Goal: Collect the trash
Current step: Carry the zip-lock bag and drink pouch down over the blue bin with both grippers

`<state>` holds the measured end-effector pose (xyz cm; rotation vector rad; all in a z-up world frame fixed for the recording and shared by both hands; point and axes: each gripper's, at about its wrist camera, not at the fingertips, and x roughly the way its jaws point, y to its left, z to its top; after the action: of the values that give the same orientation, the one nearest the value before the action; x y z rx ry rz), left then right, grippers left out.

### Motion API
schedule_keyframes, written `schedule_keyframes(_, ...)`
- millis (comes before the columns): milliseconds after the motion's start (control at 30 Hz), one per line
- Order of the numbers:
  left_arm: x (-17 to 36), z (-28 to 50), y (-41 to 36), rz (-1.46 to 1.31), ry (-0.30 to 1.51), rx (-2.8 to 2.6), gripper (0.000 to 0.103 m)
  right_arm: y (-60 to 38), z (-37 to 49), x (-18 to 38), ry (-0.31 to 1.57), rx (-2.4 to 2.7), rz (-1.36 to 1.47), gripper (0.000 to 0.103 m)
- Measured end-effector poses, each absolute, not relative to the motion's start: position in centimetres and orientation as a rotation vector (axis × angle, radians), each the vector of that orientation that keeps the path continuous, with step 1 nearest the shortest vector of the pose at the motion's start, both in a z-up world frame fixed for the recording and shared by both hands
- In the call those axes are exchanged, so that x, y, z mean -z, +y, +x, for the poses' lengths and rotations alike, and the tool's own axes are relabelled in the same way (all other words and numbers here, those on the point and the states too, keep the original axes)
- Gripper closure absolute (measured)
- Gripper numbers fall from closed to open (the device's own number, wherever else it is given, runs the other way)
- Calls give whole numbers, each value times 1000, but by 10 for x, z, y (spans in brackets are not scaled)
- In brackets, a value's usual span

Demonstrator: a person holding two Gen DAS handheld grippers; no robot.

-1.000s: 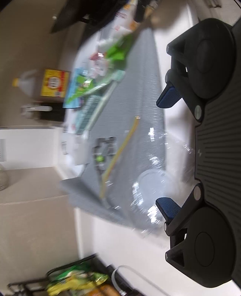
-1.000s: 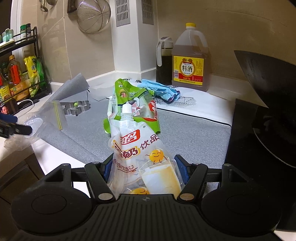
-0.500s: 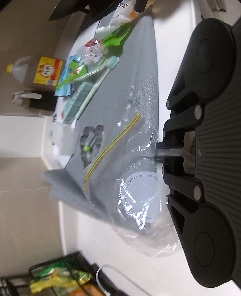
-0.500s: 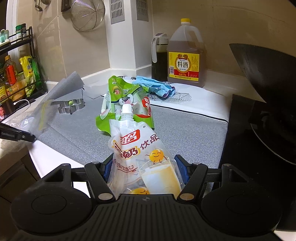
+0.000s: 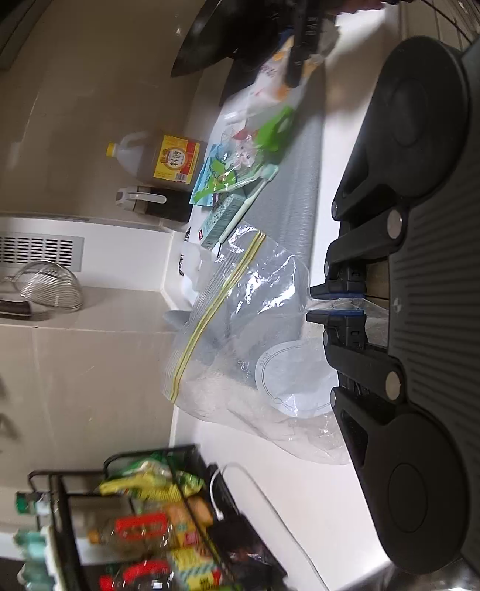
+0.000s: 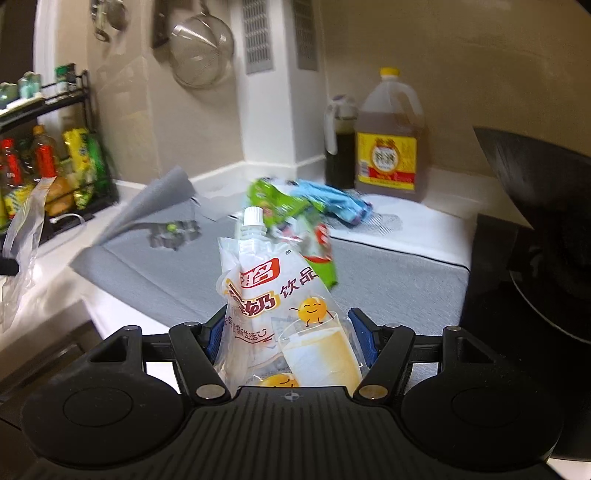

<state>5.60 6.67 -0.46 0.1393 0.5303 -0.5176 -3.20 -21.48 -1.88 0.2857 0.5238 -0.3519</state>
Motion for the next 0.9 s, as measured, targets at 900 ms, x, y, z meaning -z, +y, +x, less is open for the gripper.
schedule_keyframes(900, 101, -72, 104, -3, 769, 553, 97, -57, -67, 76, 772, 0, 177, 35)
